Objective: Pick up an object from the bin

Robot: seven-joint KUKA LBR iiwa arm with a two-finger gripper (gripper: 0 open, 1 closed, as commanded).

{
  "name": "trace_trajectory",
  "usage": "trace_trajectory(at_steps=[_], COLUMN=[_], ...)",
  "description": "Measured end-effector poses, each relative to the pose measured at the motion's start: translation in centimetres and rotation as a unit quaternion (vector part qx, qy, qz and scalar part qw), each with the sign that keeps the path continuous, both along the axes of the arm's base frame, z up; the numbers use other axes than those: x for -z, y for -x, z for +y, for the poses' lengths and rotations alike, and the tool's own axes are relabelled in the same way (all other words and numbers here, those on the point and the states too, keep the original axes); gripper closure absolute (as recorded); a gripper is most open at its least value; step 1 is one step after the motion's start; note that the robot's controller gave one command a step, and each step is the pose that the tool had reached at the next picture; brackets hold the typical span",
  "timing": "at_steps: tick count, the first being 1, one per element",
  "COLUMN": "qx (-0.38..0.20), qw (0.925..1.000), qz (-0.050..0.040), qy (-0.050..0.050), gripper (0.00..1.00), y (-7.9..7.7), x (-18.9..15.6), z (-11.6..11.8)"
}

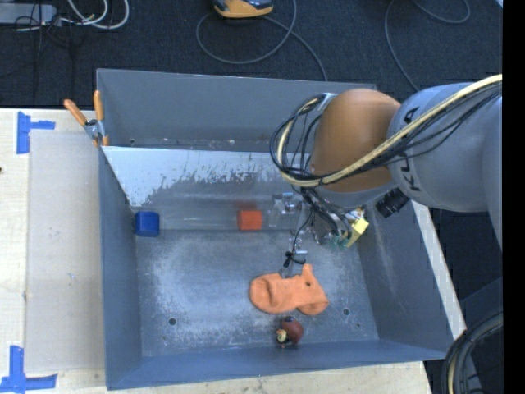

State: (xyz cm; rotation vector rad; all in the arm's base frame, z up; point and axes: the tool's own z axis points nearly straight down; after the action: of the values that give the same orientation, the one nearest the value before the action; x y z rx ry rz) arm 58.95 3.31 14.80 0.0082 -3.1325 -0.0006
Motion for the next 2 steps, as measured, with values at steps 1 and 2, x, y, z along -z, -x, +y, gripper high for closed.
trace_trajectory(at_steps=[1, 2], qx=[0.0, 0.03], qw=[1.0, 0.9995], qz=[-0.0037, -0.0015], qy=[0.0, 0.0], gripper=[0.0, 0.0], y=[-0.1, 4.5], x=[-0.5, 6.4], z=[0.0, -2.7])
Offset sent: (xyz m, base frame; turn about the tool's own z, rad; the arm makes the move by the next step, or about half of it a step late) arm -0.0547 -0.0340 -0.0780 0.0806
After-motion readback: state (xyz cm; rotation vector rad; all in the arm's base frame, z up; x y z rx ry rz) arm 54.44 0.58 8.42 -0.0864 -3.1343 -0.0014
